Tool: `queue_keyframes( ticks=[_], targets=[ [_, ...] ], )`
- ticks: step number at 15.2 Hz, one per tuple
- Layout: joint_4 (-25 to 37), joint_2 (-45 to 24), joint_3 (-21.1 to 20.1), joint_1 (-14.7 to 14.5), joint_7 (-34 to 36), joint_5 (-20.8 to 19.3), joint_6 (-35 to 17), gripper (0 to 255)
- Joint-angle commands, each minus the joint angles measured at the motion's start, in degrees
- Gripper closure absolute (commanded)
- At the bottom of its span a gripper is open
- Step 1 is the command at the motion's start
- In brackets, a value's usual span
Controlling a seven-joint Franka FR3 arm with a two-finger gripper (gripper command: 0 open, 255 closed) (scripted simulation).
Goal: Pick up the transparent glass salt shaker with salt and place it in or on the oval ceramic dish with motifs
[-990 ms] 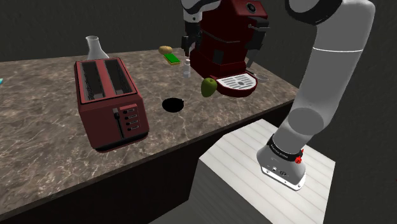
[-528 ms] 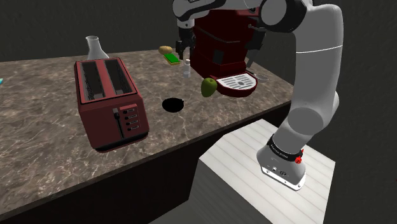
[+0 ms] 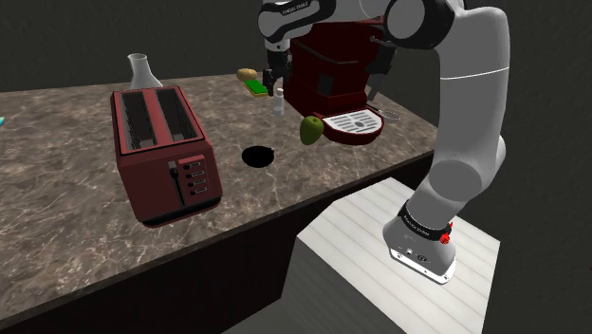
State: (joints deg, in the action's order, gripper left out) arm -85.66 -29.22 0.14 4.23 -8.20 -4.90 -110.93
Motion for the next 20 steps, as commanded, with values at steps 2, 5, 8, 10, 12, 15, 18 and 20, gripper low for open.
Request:
queue_keyframes(
  ticks=[2,5,8,10,12,15,18,20],
  targets=[
    [0.0,0.0,0.0,0.0,0.0,0.0,-0.1,0],
    [0.0,0.0,0.0,0.0,0.0,0.0,-0.1,0],
    [0.0,0.0,0.0,0.0,0.0,0.0,-0.1,255],
    [0.0,0.0,0.0,0.0,0.0,0.0,-0.1,255],
    [-0.3,0.2,0.0,0.0,0.0,0.0,-0.2,255],
    [0.0,0.0,0.0,0.0,0.0,0.0,-0.1,255],
    [1.3,0.7,0.0,0.0,-0.2,0.1,1.9,255],
    [2.2,1.0,0.0,0.0,-0.3,0.1,3.2,255]
  ],
)
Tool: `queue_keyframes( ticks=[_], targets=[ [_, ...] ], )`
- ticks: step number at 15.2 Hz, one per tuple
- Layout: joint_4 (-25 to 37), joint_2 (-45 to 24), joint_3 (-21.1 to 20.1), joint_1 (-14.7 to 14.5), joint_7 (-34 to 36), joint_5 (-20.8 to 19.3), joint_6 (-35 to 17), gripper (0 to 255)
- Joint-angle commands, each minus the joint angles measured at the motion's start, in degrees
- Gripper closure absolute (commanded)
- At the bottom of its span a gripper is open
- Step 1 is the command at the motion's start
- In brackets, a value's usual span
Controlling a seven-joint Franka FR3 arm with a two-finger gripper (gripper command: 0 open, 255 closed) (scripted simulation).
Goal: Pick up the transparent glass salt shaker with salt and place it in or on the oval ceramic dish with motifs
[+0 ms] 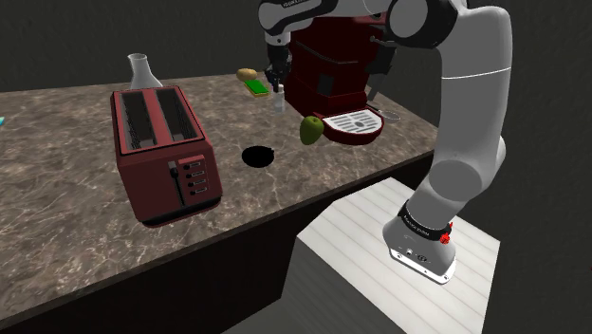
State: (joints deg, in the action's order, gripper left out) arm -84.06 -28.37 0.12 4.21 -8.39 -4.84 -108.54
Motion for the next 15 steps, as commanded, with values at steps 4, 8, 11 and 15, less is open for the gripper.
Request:
queue_keyframes(
  ticks=[4,8,11,15],
  targets=[
    [2.7,0.8,0.0,0.0,-0.3,0.1,3.6,255],
    [5.2,1.2,0.0,0.0,-0.5,0.1,6.4,255],
    [7.2,1.4,0.0,-0.1,-0.7,0.2,8.6,255],
    [10.3,1.4,0.0,-0.1,-0.9,0.2,11.7,255]
  ],
)
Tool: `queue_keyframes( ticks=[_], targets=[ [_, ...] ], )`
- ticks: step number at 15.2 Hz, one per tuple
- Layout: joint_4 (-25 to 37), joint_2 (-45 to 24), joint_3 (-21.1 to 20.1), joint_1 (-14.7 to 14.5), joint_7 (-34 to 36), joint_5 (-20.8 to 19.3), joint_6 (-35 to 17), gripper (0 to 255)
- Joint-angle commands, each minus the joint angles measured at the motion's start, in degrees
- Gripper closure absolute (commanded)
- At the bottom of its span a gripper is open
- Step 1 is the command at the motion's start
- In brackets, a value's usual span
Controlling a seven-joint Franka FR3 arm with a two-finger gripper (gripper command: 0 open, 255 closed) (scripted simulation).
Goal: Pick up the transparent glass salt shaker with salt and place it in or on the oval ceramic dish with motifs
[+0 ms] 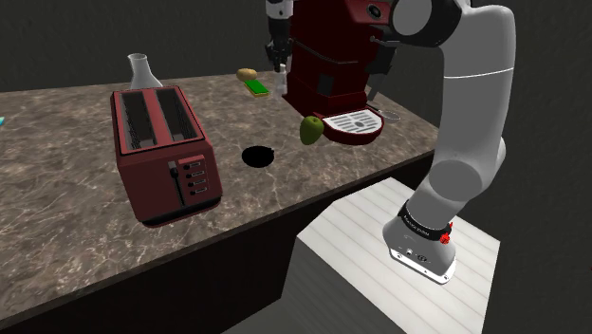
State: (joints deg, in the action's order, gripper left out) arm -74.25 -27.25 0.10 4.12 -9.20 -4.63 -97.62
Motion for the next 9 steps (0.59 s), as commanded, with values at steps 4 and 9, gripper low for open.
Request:
queue_keyframes(
  ticks=[4,9],
  targets=[
    [3.1,0.1,0.0,0.0,-0.2,0.0,3.3,255],
    [-8.2,8.5,-1.5,-3.3,4.7,-0.1,0.8,255]
  ],
)
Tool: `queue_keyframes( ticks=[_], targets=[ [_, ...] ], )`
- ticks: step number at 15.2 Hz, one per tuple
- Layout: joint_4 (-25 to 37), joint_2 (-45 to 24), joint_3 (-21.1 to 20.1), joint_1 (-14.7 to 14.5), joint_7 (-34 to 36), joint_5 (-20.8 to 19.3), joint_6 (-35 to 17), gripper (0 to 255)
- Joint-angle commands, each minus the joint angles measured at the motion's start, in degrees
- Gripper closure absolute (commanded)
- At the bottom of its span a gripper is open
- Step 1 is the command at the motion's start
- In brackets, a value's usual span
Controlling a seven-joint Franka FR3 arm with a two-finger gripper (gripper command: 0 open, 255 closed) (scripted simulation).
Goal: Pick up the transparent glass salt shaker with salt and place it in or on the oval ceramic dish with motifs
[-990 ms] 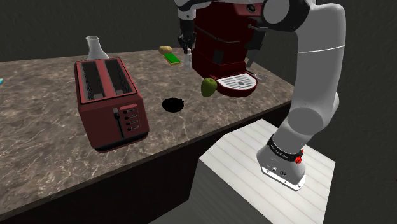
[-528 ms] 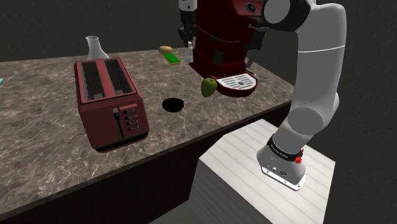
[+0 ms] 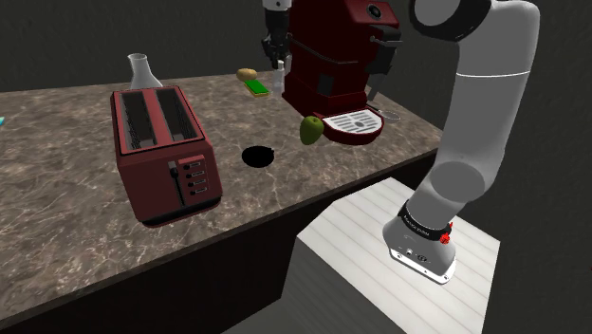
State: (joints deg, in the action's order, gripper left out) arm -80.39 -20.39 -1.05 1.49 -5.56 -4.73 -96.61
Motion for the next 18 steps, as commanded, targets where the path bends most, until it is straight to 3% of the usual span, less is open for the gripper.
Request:
queue_keyframes(
  ticks=[1,9,18],
  targets=[
    [-3.8,3.1,-0.7,-1.4,2.1,0.0,-0.5,255],
    [-14.6,12.5,-4.2,-6.4,10.8,0.4,-1.3,255],
    [-20.5,19.1,-9.3,-12.1,21.2,1.9,-0.1,255]
  ],
)
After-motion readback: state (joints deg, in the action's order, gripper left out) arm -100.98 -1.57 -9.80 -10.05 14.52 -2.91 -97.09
